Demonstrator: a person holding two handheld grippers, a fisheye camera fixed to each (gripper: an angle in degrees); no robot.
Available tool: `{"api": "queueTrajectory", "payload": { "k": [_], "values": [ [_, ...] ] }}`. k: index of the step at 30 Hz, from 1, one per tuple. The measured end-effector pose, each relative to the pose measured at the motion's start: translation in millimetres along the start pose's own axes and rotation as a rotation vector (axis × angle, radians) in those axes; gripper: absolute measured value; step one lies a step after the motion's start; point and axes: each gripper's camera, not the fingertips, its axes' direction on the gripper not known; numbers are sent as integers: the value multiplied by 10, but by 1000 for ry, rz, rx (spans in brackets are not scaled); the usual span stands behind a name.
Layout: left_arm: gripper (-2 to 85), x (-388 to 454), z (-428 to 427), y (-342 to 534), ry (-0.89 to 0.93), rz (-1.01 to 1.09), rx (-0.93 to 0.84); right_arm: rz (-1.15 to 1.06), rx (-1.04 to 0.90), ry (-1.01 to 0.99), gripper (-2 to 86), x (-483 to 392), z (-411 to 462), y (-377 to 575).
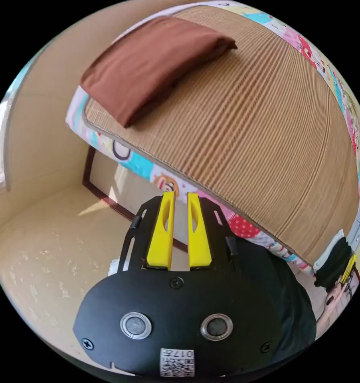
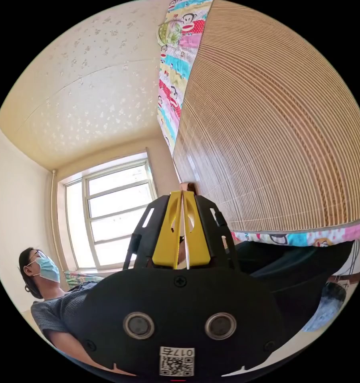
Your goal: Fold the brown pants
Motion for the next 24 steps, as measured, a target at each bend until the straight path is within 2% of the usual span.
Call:
{"api": "queueTrajectory", "payload": {
  "k": [3, 7, 11, 16, 18, 21, 22, 23, 24],
  "values": [
    [84, -90, -108, -542, 50, 106, 38, 78, -15, 67, 4, 154, -123, 223],
    [130, -49, -180, -902, -120, 177, 194, 137, 48, 94, 3, 234, -531, 497],
    [156, 14, 256, -1091, -157, 268, 69, 162, 107, 169, 3, 221, -844, 647],
    [116, -65, 448, -956, -304, 234, 131, 169, 108, 213, 3, 326, -963, 740],
    [91, -239, 446, -977, -247, 206, 112, 182, 84, 211, 3, 416, -933, 727],
    [55, -838, 377, -1102, 80, 90, 30, 162, 62, 171, 3, 534, -905, 681],
    [38, -1077, 326, -1124, 254, 121, 23, 156, 52, 166, 3, 583, -903, 658],
    [24, -1239, 218, -1114, 412, 239, 44, 155, 47, 165, 3, 611, -904, 645],
    [19, -1297, 144, -1100, 496, 316, 52, 157, 35, 163, 3, 674, -909, 616]
  ]
}}
